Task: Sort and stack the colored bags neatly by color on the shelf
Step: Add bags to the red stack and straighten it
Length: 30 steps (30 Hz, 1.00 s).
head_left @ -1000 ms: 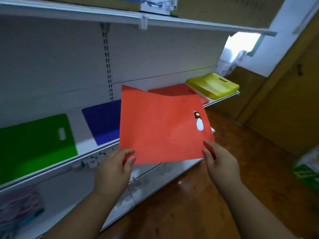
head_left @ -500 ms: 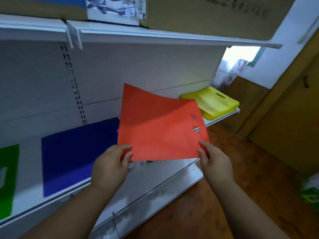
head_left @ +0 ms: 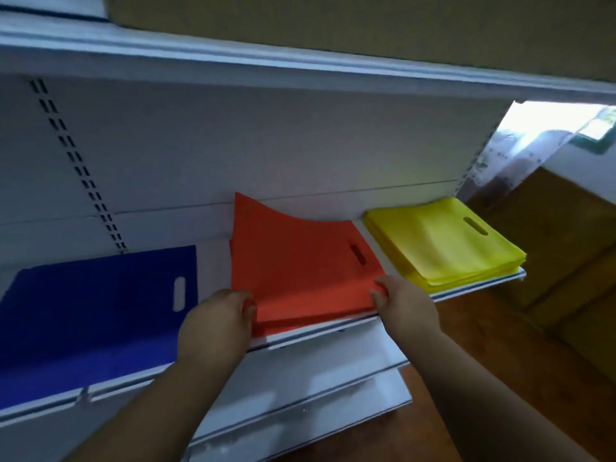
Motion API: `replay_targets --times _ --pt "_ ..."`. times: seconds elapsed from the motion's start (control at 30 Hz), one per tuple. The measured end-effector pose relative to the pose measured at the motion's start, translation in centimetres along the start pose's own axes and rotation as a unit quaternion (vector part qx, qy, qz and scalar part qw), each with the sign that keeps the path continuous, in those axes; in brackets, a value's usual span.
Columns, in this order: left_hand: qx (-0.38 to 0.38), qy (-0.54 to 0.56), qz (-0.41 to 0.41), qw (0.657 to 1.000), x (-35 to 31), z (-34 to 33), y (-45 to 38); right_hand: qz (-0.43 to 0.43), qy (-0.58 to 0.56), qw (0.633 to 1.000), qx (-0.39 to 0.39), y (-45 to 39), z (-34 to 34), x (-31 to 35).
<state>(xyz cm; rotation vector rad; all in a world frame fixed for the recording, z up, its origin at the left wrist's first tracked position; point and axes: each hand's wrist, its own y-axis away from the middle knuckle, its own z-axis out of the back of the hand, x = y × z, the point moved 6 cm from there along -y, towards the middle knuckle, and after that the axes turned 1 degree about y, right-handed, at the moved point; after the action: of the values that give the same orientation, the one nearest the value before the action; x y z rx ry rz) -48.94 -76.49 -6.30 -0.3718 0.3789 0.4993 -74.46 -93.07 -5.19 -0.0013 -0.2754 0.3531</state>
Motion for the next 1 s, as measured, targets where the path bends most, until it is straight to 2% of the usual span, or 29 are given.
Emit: replay_targets --times 0.27,0.37,0.47,0.53,0.8,1.0 --pt "0.025 -0.085 0.057 0.994 -2.6 -4.7 -1.3 0.064 0.052 0.993 0.086 -5.6 -2.4 -3.3" --pt "0.058 -0.154 0.039 0.986 -3.1 -5.7 -1.5 0.063 0.086 0.991 0.080 -6.2 -2.2 -3.4" --pt "0.041 -0.196 0.032 0.979 -3.6 -5.4 -1.7 0.071 0.116 0.988 0.074 -6.7 -1.7 -3.0" --pt "0.025 -0.206 0.031 0.978 -3.7 -4.9 -1.7 0.095 0.094 0.989 0.070 -6.6 -1.3 -1.8" --pt "-0.044 -0.116 0.035 0.992 -2.5 -0.6 1.7 0.271 -0.041 0.960 0.055 -3.2 -0.3 9.4" --pt "-0.090 -0.052 0.148 0.984 6.4 7.2 9.7 0.381 -0.149 0.911 0.043 4.5 0.0 23.1"
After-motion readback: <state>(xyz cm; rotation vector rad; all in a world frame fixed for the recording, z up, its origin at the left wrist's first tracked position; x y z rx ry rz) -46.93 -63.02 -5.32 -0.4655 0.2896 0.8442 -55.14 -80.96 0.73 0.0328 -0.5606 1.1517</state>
